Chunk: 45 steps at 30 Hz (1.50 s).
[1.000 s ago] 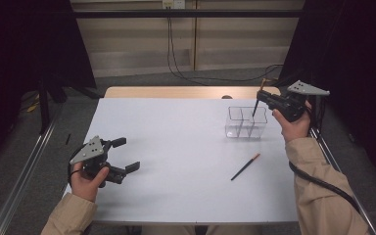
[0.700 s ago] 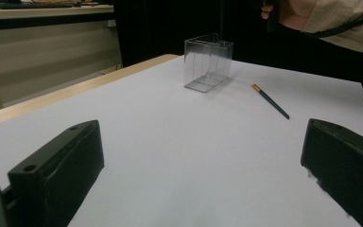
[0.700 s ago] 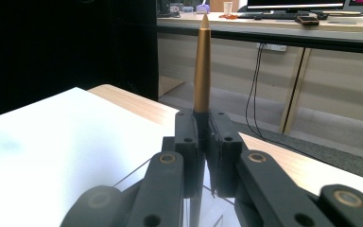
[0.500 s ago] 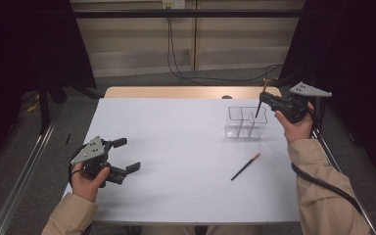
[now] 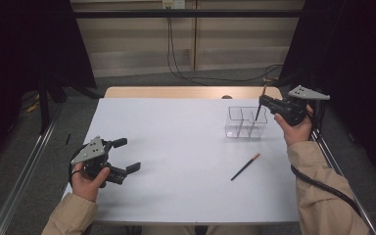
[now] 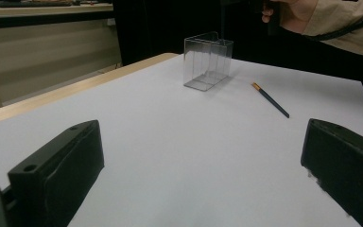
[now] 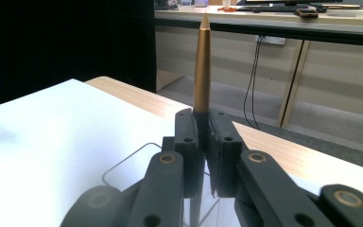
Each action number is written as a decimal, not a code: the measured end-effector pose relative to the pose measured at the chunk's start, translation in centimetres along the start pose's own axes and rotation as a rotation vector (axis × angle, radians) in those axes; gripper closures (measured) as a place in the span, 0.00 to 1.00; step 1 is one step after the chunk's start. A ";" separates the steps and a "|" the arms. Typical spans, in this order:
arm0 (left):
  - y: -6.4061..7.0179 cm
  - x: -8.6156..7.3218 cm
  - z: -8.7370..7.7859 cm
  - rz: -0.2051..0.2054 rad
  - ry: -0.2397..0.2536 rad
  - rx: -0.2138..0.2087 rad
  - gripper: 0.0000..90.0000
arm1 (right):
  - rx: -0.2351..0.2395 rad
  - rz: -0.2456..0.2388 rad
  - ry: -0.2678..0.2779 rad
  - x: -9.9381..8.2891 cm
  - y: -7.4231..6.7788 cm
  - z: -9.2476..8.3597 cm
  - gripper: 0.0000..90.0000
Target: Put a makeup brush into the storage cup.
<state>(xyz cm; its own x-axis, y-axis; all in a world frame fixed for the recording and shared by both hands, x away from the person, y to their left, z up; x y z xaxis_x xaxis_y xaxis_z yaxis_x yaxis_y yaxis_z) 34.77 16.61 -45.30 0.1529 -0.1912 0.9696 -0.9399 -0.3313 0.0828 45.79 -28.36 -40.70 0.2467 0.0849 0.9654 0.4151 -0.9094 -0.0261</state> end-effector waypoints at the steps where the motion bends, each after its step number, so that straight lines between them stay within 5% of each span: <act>1: 0.0 0.0 0.0 0.000 0.000 -0.001 0.00 | 0.000 0.004 -0.002 -0.1 0.0 0.0 0.93; 40: 0.0 -0.1 0.1 0.008 -0.012 -0.001 0.00 | -0.016 0.014 -0.054 -2.8 -0.1 0.5 0.92; 45: 0.0 -0.1 0.2 0.004 -0.011 -0.004 0.00 | -0.038 0.006 -0.056 -2.8 -0.2 0.5 0.67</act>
<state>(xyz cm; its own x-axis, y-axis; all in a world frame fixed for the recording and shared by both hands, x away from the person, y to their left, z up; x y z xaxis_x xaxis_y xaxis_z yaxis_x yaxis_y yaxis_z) 34.82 16.44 -45.48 0.1524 -0.2026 0.9673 -0.9417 -0.3269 0.0799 45.48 -28.24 -43.49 0.2978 0.1011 0.9492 0.3805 -0.9246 -0.0209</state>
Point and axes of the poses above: each handheld gripper's, and its own axes: z roughly forward along the jaws, x roughly out of its top, y roughly to its right, the point moved 9 cm from there along z, roughly forward along the jaws, and after that the axes turned 8 degrees about -x, right-handed, at the moved point
